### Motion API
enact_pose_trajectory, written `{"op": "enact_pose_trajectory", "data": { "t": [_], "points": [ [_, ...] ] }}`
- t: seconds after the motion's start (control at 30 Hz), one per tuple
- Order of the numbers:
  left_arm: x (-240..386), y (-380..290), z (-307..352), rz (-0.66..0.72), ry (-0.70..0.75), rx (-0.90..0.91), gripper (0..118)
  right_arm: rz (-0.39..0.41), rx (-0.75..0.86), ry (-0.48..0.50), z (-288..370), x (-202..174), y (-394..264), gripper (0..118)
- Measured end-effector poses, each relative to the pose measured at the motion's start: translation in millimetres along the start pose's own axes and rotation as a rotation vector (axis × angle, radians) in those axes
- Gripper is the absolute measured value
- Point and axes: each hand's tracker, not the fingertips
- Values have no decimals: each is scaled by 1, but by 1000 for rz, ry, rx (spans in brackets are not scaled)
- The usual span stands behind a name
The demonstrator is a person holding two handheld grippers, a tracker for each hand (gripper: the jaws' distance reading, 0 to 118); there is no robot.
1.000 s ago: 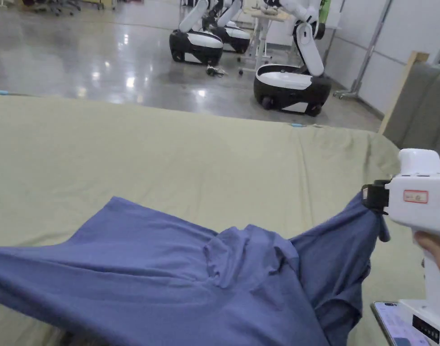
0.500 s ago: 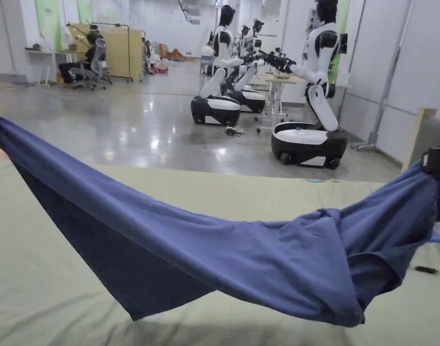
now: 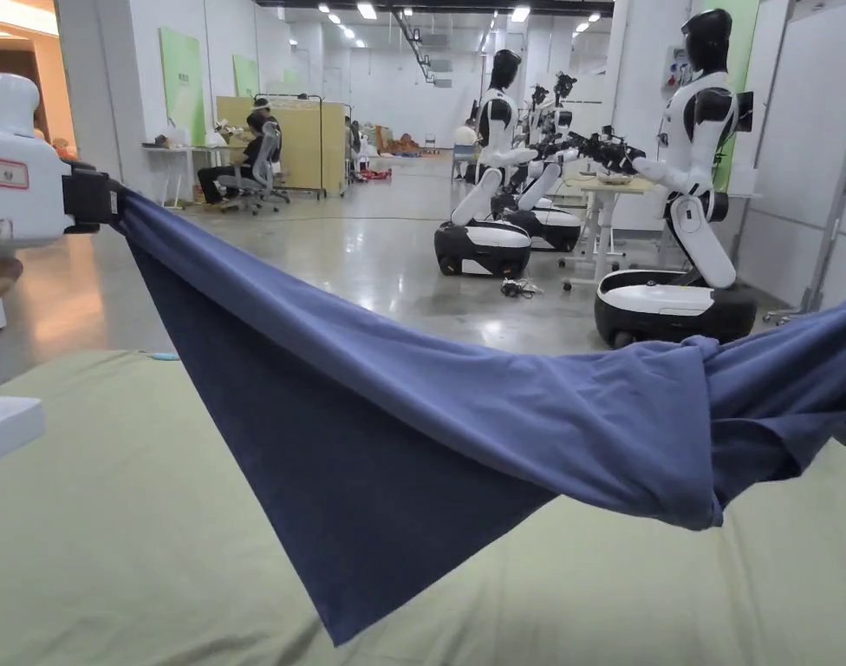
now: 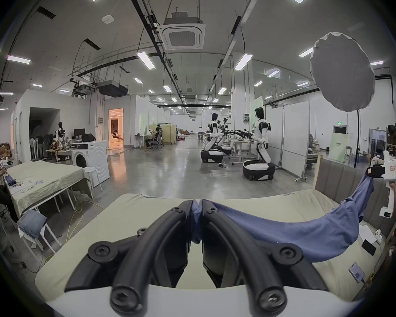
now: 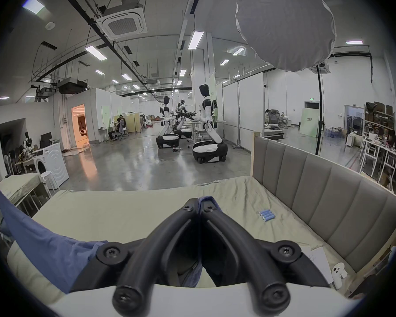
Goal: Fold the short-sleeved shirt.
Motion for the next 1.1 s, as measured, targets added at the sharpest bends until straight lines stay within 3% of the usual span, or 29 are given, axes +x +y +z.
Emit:
{"op": "enact_pose_trajectory", "data": {
  "t": [0.2,0.33,0.43,0.5,0.63,0.8,1.1],
  "points": [
    [0,-3,-41,35,2,-14,9,-28,-1,-6,-32,-9,6,1],
    [1,-26,-54,23,-4,-53,9,6,-29,-9,-45,-15,-10,1],
    [-6,-66,-58,48,-18,-127,9,33,-102,22,-52,-14,-45,1],
    [-12,-101,-52,72,-19,-189,9,9,-207,141,-48,-11,-82,1],
    [-30,-176,-18,139,-40,-277,9,2,-307,120,-32,2,-157,1],
    [-53,-251,69,250,-46,-338,9,8,-372,124,25,34,-231,1],
    [-72,-345,213,370,8,-464,9,-89,-524,67,155,98,-344,1]
  ]
}}
